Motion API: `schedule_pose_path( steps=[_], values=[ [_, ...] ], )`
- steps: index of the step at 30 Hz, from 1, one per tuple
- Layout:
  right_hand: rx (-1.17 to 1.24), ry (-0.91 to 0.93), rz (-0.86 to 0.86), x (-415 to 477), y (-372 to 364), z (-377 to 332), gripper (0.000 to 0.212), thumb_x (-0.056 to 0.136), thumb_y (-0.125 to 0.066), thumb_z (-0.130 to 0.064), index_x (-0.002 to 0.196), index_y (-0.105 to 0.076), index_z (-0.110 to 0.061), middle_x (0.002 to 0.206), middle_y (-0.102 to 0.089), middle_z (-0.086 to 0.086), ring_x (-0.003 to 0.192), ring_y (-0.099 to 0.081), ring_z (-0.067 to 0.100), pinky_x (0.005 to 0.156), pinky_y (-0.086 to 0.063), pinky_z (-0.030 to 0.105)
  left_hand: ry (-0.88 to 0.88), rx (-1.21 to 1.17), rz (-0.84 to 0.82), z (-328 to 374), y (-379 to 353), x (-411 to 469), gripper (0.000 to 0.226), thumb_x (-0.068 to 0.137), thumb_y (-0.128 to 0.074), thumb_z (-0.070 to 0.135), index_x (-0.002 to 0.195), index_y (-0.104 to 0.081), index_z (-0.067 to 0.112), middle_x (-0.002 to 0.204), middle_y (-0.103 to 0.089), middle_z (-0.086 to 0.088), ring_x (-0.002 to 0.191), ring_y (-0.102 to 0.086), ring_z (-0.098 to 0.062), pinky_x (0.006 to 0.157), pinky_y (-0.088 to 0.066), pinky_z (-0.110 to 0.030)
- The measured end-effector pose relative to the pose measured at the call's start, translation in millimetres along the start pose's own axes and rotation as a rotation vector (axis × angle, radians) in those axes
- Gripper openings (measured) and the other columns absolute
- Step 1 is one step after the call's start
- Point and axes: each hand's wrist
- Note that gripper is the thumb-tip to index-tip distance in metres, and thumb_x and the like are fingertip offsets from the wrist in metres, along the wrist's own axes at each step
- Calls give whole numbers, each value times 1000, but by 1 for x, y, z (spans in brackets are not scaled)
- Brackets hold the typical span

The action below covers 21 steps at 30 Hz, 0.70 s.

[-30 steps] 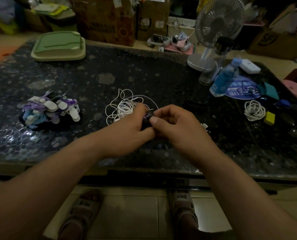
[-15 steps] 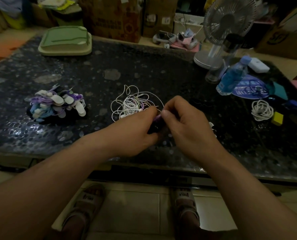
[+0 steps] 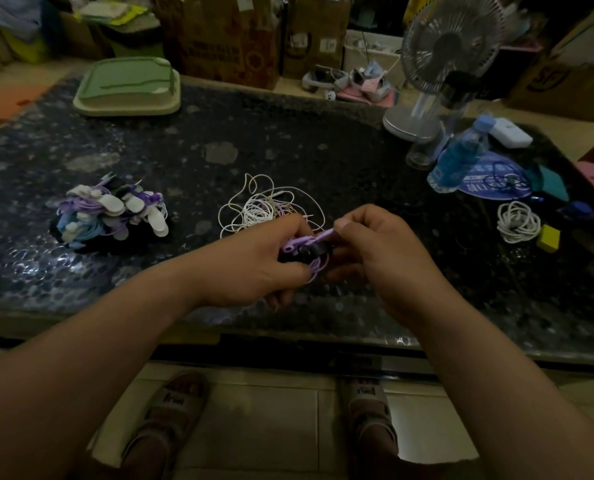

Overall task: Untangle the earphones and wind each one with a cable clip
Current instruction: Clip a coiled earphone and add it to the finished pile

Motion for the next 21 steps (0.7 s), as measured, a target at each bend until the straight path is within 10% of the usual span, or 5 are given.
schedule_pose_path(
  steps=[7, 13, 21],
  values=[
    [167, -39, 8, 6, 3, 4, 14, 106, -55, -17, 97, -64, -11, 95, -78, 9, 83, -73, 20, 65, -57, 29, -16, -212, -10, 2, 6, 2, 16, 99, -63, -2, 109, -55, 7, 86, -72, -9, 78, -72, -25, 62, -59, -34],
    [-249, 186, 170, -1, 1, 7, 15, 103, -61, -31, 96, -67, -19, 89, -75, 4, 80, -71, 19, 71, -60, 39, 60, -549, 76, 1, 10, 6, 15, 98, -61, 6, 111, -60, 12, 85, -67, -5, 66, -63, -18, 52, -52, -28],
    [-422, 311, 88, -6, -7, 10, 12, 103, -60, -28, 92, -64, -25, 70, -61, -7, 58, -53, 0, 50, -43, 16, 20, -463, 222, -1, 6, 10, 39, 100, -62, 7, 131, -66, 31, 104, -72, -2, 67, -60, -17, 53, -51, -28]
  ],
)
Point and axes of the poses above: each hand's wrist, its own x-axis towards the middle knuckle, its own y-axis out of the back of the hand, z = x × y
